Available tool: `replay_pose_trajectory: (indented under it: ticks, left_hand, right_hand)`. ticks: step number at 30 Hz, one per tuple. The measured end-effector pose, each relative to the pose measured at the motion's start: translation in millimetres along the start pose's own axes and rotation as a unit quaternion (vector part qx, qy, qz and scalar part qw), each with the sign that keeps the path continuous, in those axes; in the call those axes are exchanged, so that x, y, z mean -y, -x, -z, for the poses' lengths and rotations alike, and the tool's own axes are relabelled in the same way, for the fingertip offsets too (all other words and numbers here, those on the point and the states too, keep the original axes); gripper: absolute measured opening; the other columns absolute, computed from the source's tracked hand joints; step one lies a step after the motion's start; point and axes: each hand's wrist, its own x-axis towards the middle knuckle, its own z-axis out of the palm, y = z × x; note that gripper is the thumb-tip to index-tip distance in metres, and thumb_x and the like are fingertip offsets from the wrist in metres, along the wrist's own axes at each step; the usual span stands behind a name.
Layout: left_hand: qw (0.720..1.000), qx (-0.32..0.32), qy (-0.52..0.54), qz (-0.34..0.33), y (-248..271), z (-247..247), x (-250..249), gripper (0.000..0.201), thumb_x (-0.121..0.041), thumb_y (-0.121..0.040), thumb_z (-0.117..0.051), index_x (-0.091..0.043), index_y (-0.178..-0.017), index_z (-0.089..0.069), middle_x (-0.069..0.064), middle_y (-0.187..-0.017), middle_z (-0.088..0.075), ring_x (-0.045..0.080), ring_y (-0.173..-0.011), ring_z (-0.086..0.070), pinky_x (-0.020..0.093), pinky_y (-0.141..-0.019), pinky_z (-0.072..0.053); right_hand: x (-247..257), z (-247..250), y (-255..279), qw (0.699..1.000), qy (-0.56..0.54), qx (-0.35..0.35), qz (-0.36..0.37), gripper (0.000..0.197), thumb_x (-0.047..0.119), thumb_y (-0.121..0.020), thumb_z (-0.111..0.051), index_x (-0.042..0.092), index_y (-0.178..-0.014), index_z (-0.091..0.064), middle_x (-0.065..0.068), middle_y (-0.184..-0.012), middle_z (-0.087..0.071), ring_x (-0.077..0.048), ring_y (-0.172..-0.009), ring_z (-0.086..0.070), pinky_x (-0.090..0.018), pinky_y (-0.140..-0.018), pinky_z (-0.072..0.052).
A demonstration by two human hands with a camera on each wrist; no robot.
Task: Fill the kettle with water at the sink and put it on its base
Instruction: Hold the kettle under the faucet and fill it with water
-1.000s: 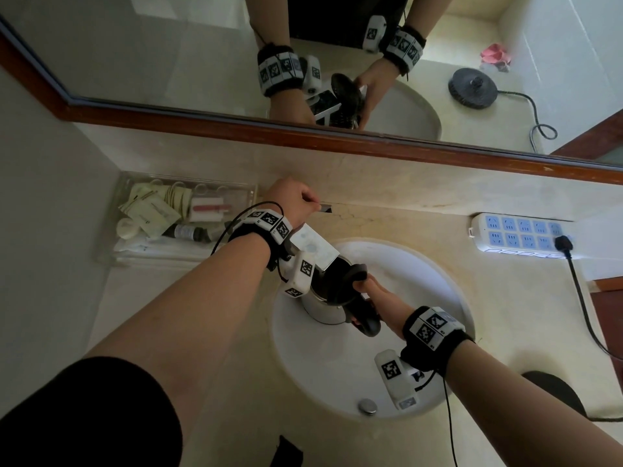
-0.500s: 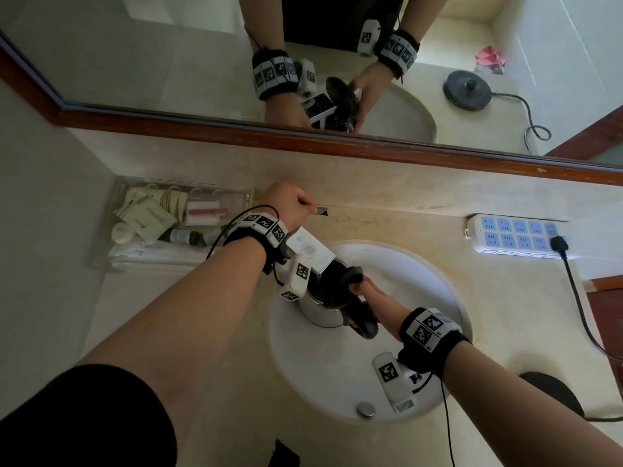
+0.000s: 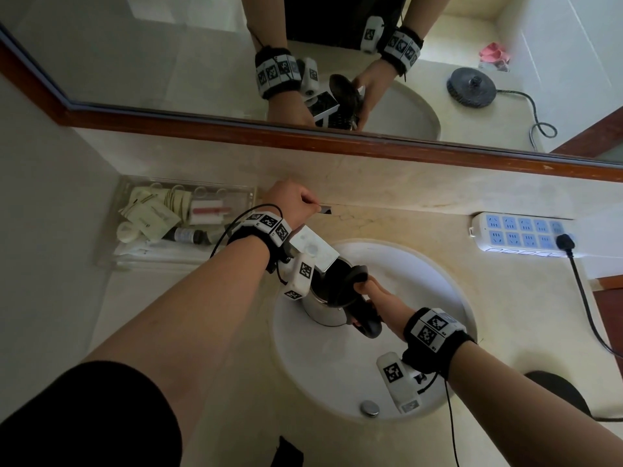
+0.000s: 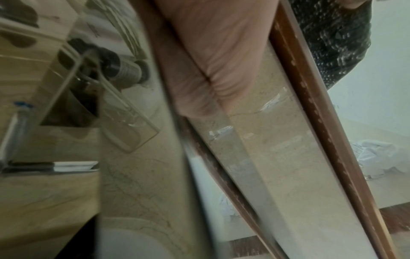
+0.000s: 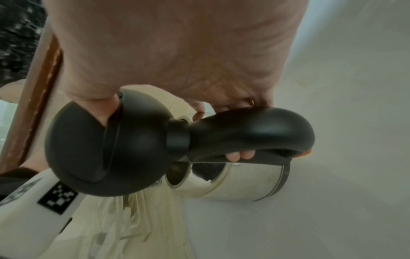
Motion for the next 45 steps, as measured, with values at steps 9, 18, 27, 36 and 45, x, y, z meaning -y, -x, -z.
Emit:
replay_pose_trajectory:
  ticks: [9,18,27,36,45]
  left_hand:
    - [1.000,0.008,0.001,0.004,-1,0,2,0.011,-0.023,-0.085,-0.072,-0.020,-0.093,-0.079,-0.015,-0.064,-0.063,-0.004,-0.056,-0.054,0.019,-0.062,-0.044]
    - [1.000,0.003,-0.010,0.004,-3,-2,3,0.012,-0.026,-0.084,-0.074,-0.021,-0.093,-0.079,-0.020,-0.064,-0.059,-0.004,-0.061,-0.055,0.016,-0.062,-0.042]
    - [1.000,0.002,-0.003,-0.003,-3,-3,3,0.009,-0.024,-0.083,-0.074,-0.020,-0.089,-0.080,-0.021,-0.062,-0.060,-0.003,-0.061,-0.057,0.018,-0.064,-0.045]
    - [1.000,0.003,-0.002,0.000,-3,-2,3,0.010,-0.024,-0.083,-0.075,-0.020,-0.091,-0.080,-0.016,-0.064,-0.062,0.005,-0.065,-0.061,0.021,-0.067,-0.048]
    - [1.000,0.007,0.005,0.005,-3,-2,3,0.008,-0.024,-0.084,-0.074,-0.021,-0.089,-0.079,-0.014,-0.064,-0.064,0.001,-0.060,-0.058,0.020,-0.062,-0.047]
  right_hand:
    - [10,0,9,1.000,0.003,0.008,-0.003,0.038,0.031,-0.101,-0.036,0.020,-0.137,-0.038,-0.020,-0.092,-0.064,-0.027,-0.080,-0.059,-0.021,-0.063,-0.054]
    - [9,-2,8,1.000,0.000,-0.003,-0.005,0.040,0.032,-0.100,-0.038,0.020,-0.139,-0.038,-0.017,-0.090,-0.065,-0.028,-0.077,-0.060,-0.027,-0.067,-0.055]
    - [14,-3,11,1.000,-0.001,0.006,0.001,0.038,0.027,-0.102,-0.036,0.013,-0.136,-0.039,-0.017,-0.083,-0.061,-0.026,-0.067,-0.056,-0.024,-0.058,-0.052]
    - [12,-3,9,1.000,-0.005,0.007,-0.003,0.043,0.033,-0.099,-0.039,0.016,-0.139,-0.037,-0.019,-0.088,-0.062,-0.027,-0.072,-0.057,-0.024,-0.061,-0.054]
    - [13,-3,10,1.000,-0.014,0.002,-0.006,0.042,0.030,-0.101,-0.038,0.016,-0.141,-0.036,-0.019,-0.092,-0.062,-0.027,-0.072,-0.058,-0.025,-0.062,-0.054]
